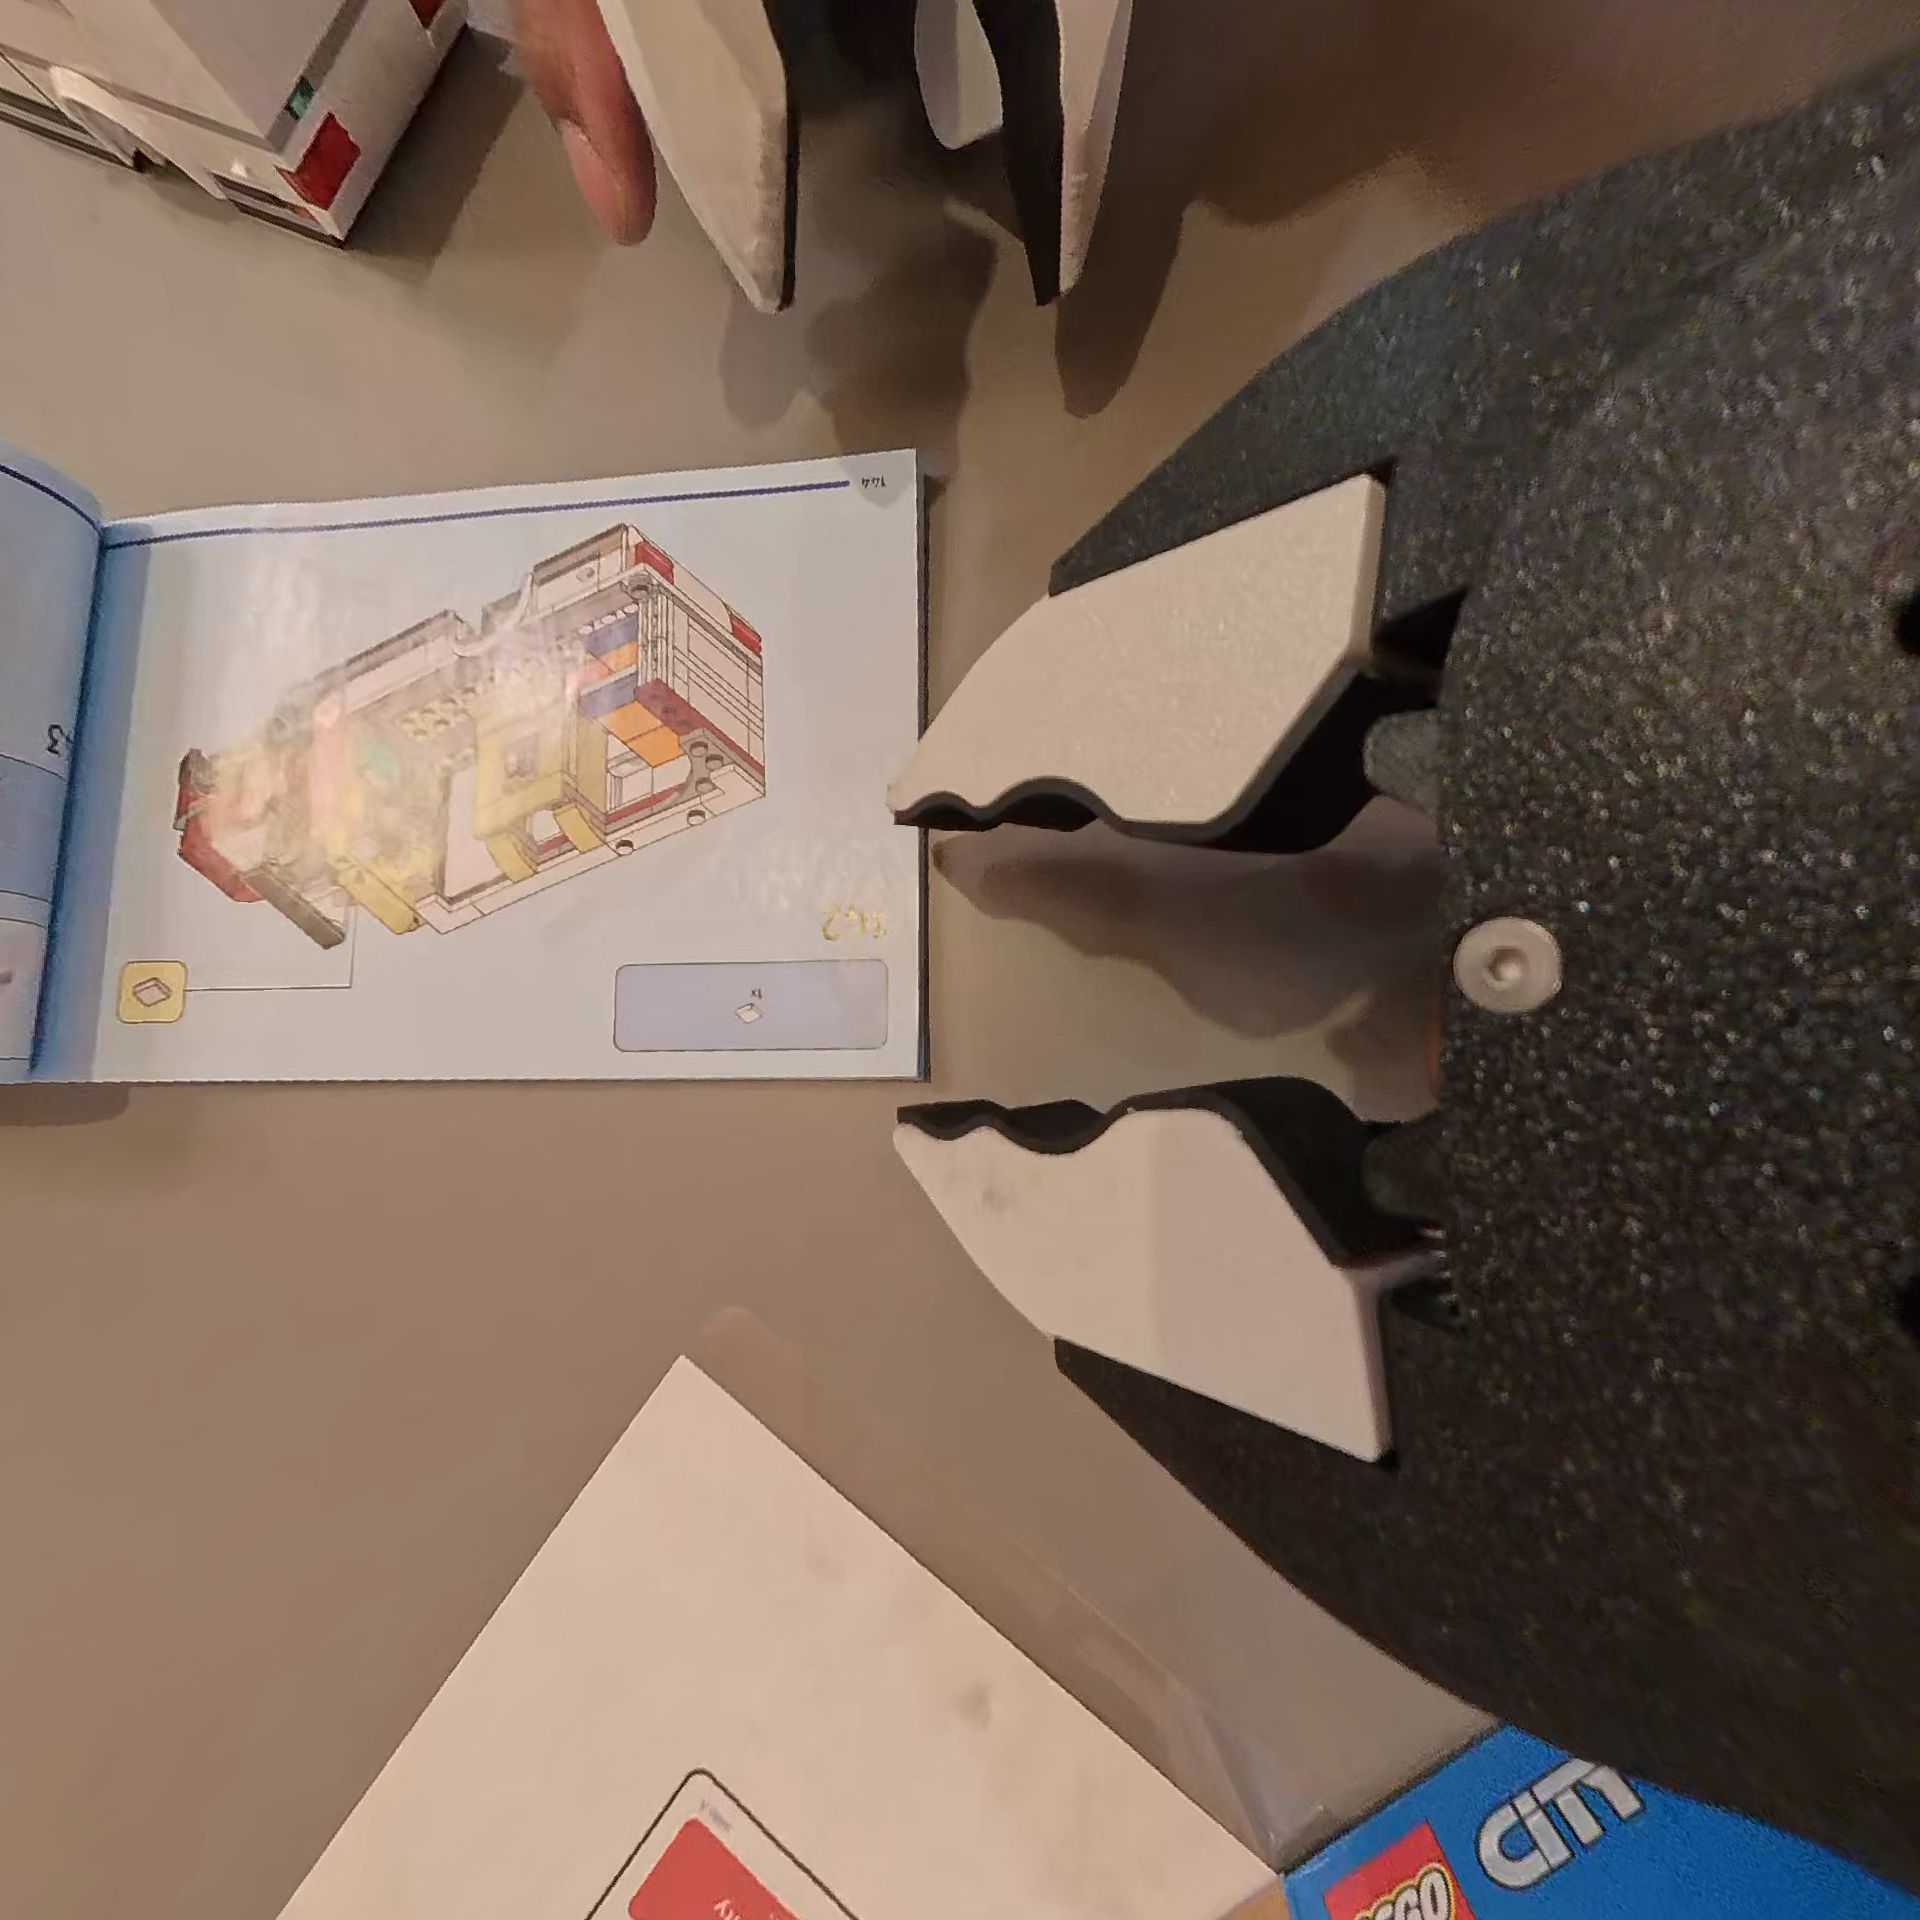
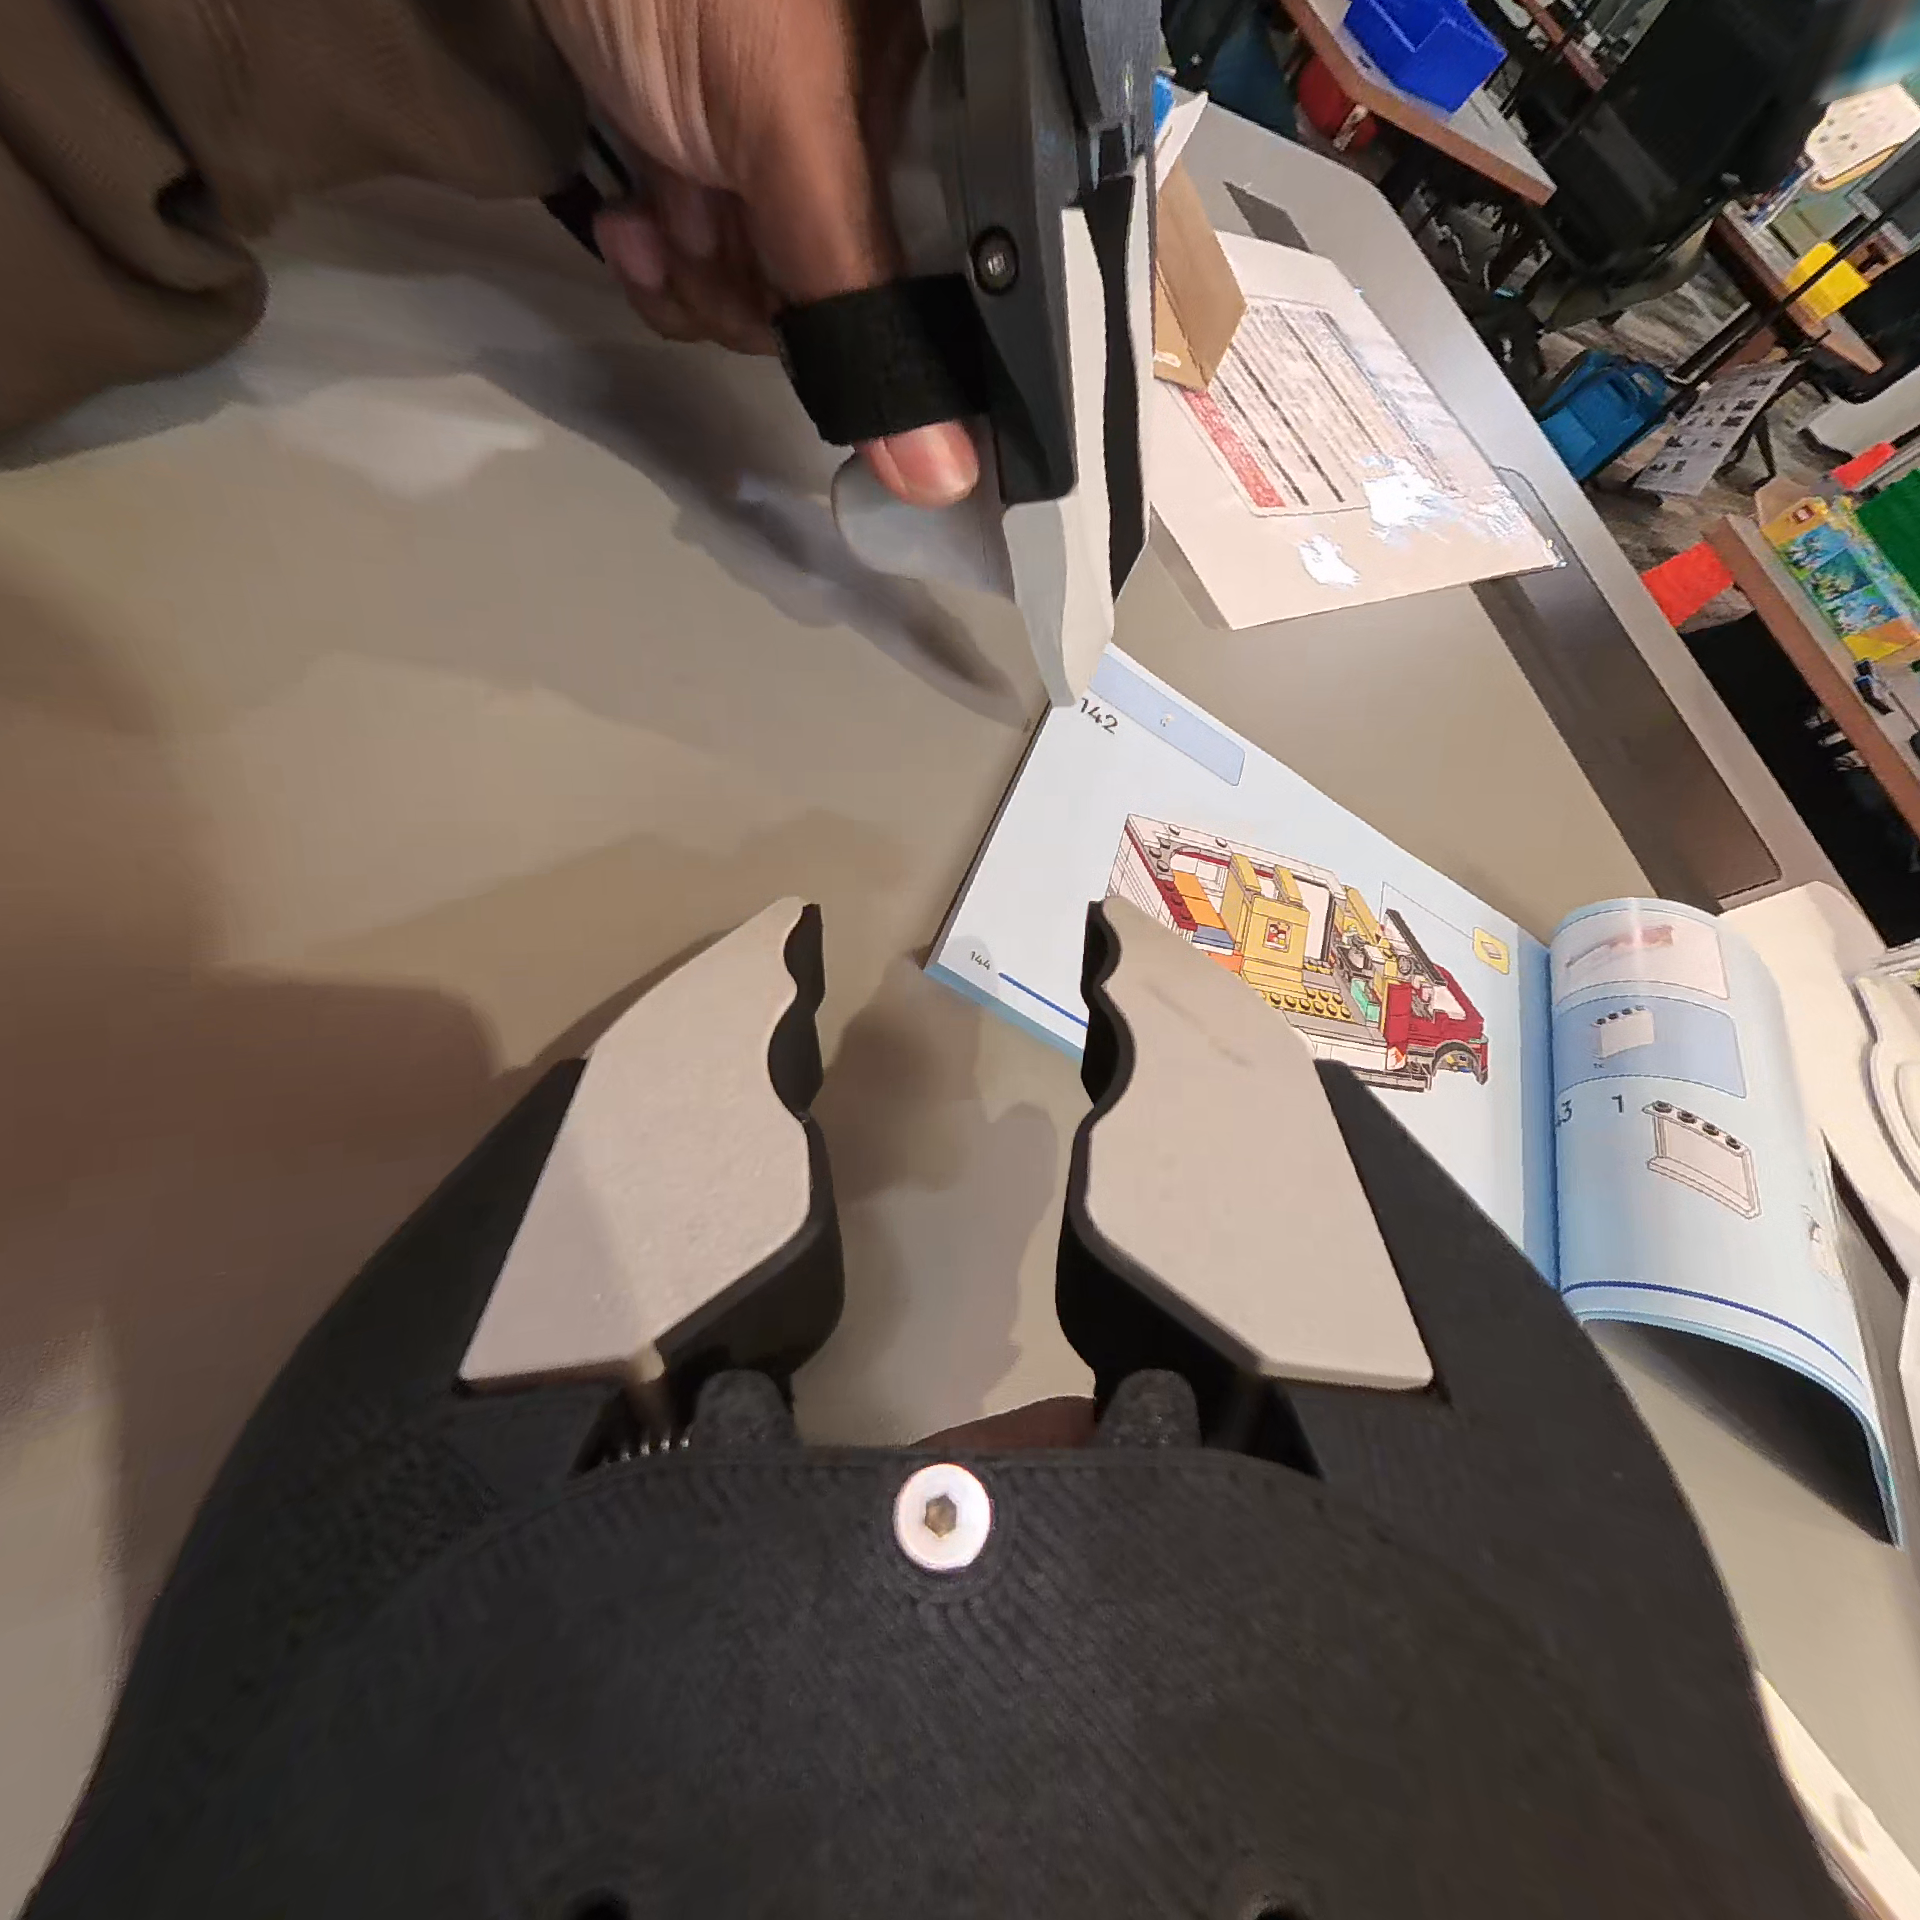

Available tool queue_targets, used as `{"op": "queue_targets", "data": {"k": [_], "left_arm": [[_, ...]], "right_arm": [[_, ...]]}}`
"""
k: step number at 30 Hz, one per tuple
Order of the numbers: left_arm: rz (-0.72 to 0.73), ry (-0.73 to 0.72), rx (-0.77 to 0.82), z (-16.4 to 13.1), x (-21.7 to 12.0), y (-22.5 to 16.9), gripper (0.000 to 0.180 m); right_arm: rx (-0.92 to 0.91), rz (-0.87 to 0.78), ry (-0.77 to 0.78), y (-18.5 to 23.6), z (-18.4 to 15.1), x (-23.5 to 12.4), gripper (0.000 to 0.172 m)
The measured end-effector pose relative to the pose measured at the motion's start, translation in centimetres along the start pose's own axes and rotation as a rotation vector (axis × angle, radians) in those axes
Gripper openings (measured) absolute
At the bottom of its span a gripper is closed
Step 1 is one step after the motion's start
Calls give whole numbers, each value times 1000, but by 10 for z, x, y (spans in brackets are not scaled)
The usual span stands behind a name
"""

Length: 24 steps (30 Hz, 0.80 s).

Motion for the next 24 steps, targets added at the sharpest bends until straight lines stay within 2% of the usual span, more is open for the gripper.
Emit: {"op": "queue_targets", "data": {"k": [24], "left_arm": [[-7, 11, -21, 0, 5, -4, 49]], "right_arm": [[-22, 10, 19, 4, -2, 2, 48]]}}
Point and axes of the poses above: each gripper's, where its closed fingertips meet, x out along the fingers, z out of its top, y = z × x across the jaws, the point moved 2 cm from there along -x, back along the fingers, and after that the axes turned 9 degrees about -y, right-handed, at the moved point
